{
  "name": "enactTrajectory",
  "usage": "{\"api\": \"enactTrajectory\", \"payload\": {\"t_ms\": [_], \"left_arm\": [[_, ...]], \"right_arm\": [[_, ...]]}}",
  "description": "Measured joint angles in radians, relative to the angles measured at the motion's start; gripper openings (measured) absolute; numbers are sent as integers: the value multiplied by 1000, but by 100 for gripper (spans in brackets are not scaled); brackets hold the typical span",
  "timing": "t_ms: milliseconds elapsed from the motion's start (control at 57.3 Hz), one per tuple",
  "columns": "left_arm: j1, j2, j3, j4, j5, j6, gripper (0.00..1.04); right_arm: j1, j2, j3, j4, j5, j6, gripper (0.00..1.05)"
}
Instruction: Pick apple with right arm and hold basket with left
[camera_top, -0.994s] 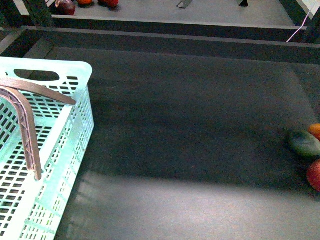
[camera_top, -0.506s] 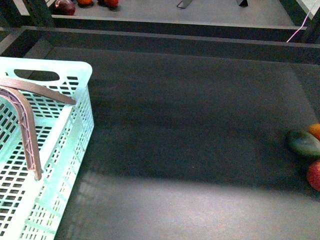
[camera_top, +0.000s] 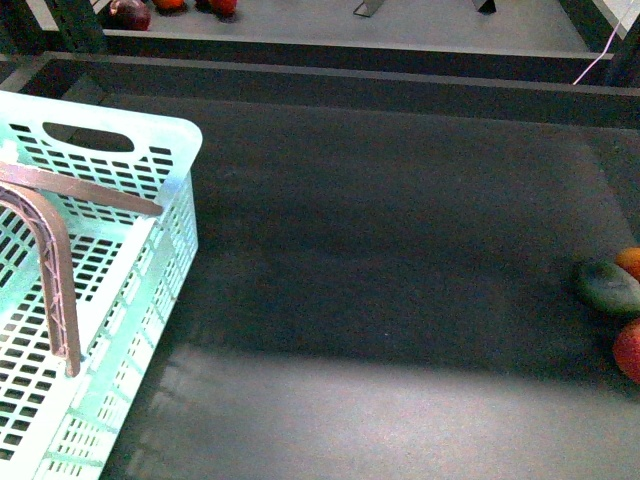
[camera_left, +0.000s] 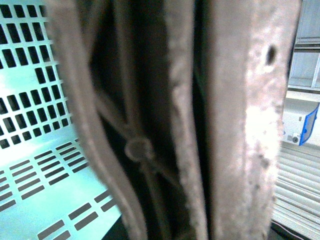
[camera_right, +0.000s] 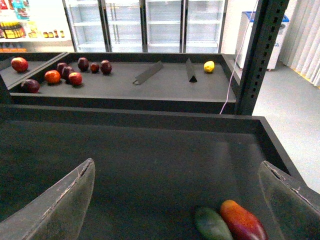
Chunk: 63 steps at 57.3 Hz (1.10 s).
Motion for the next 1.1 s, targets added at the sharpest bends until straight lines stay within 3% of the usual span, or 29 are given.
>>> {"api": "enactTrajectory", "payload": {"t_ms": [262,454,733,942,1099], "left_arm": [[-141,-134,57,-127,-15,18,16],[-386,-168,162,-192,-86,3,16],[-620,-114,286,-208,-120,-3,16],[-746,-59,336,-209,-138,4,15],[-794,-46,361,-216,-122,17,15]], "right_arm": [[0,0,0,0,0,0,96],[0,0,0,0,0,0,96],[0,0,0,0,0,0,96],[0,0,0,0,0,0,96],[0,0,0,0,0,0,96]]}}
